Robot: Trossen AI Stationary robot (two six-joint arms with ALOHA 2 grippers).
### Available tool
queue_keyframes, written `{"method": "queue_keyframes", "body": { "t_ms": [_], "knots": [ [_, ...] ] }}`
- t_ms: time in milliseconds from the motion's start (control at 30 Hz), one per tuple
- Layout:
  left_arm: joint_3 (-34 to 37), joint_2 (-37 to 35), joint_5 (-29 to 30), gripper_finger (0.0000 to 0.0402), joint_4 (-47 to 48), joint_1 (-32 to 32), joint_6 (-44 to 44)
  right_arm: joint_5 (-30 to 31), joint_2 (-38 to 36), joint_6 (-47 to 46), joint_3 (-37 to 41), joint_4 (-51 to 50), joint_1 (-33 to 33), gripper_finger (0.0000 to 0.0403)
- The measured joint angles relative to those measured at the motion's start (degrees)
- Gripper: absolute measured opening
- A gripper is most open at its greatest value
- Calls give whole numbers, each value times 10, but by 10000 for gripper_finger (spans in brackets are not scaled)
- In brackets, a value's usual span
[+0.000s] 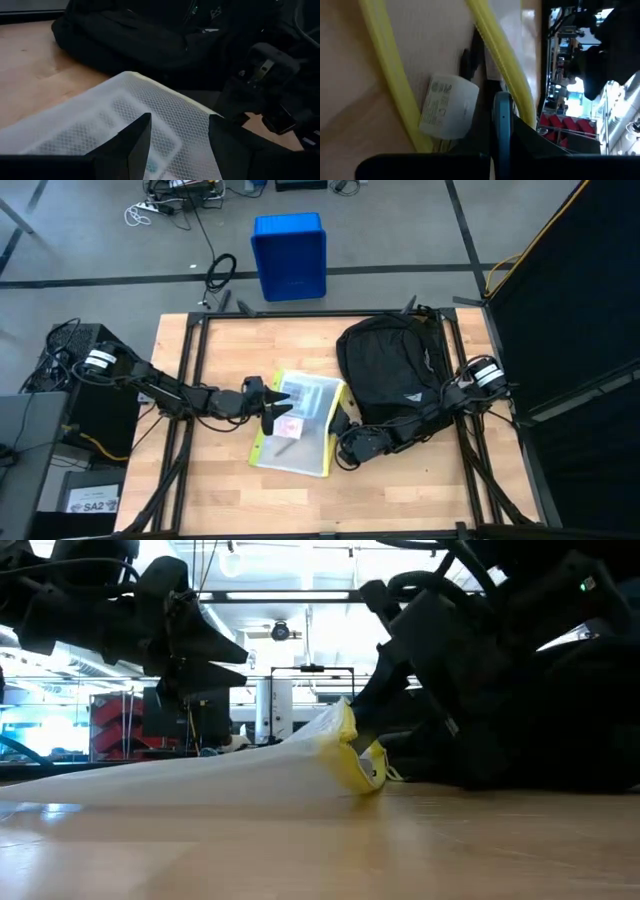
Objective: Unpack backpack
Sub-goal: Put the blue cellphone into the white zip bag
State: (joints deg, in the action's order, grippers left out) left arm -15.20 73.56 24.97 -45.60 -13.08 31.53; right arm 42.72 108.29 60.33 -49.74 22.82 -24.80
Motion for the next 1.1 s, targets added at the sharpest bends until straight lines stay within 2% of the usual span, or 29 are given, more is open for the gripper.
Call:
{"method": "queue_keyframes", "body": {
  "t_ms": [167,567,767,933,1100],
  "knots": [
    [0,0,0,168,0,0,-4,0,0,-13,0,35,2,23],
    [0,0,-4,168,-29,0,-4,-4,0,-16,0,59,1,138],
    [-15,1,-71,168,-49,-3,-33,-4,0,-21,0,58,-3,185],
    [-103,46,-83,168,13,-50,-144,-3,0,-38,0,57,-1,204],
    [-263,139,-39,168,219,-100,-241,-2,0,-39,0,57,2,205]
  ]
}}
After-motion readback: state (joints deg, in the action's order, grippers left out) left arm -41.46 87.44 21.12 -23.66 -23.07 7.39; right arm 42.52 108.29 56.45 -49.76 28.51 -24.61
